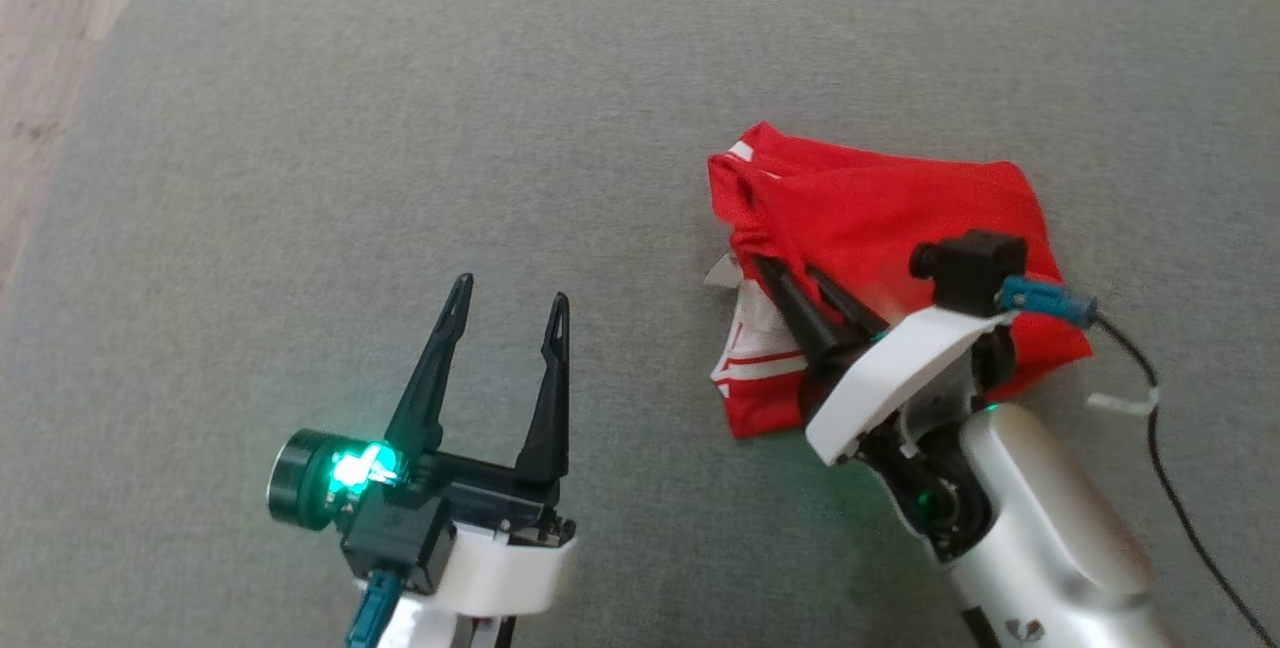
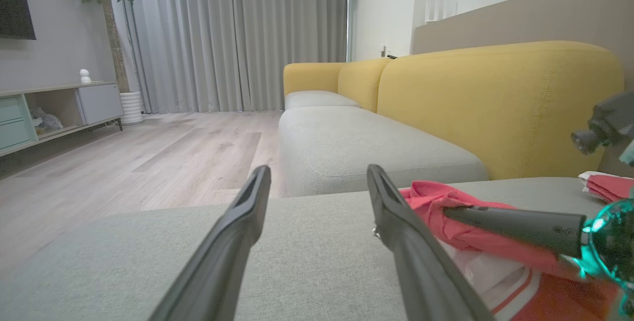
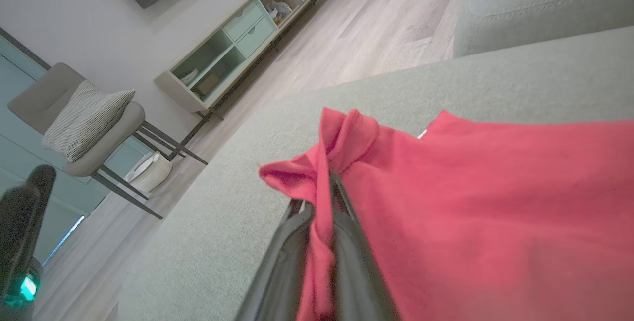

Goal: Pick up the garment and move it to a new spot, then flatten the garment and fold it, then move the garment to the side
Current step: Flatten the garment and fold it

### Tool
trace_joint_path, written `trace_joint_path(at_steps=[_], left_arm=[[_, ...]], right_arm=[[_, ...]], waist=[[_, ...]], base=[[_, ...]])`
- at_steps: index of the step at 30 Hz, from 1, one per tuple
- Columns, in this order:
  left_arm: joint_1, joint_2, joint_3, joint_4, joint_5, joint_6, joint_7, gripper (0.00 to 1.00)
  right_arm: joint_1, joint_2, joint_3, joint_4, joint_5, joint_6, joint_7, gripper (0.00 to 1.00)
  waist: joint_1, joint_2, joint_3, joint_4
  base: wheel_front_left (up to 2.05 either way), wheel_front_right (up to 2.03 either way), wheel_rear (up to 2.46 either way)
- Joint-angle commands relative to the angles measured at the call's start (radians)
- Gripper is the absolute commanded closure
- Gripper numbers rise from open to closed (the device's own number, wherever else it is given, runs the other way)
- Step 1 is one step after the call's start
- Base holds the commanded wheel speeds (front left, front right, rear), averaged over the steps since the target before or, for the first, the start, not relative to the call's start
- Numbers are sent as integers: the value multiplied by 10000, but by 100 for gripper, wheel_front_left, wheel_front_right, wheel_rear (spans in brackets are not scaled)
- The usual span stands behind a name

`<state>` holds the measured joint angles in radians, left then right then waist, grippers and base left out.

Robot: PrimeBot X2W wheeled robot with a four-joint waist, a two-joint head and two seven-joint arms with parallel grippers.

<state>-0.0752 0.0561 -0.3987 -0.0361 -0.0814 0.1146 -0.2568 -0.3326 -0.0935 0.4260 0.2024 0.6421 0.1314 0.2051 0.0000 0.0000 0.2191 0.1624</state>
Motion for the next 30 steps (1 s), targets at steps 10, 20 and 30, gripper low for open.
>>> trace_joint_path(at_steps=[10, 20, 30], left_arm=[[126, -58, 361, -394, -154, 258, -49, 0], [914, -58, 879, -385, -136, 268, -49, 0], [1946, -58, 1403, -36, -264, 20, -49, 0]], right_arm=[[443, -172, -790, -497, -176, -7, -2626, 0], [2425, -1676, -2305, -557, -874, -7, -4590, 0], [3999, -1166, -2962, -498, -2596, -7, -4665, 0]], waist=[[0, 0, -384, 290], [0, 0, -1589, -248], [0, 0, -2601, -534]], base=[[0, 0, 0], [0, 0, 0], [0, 0, 0]])
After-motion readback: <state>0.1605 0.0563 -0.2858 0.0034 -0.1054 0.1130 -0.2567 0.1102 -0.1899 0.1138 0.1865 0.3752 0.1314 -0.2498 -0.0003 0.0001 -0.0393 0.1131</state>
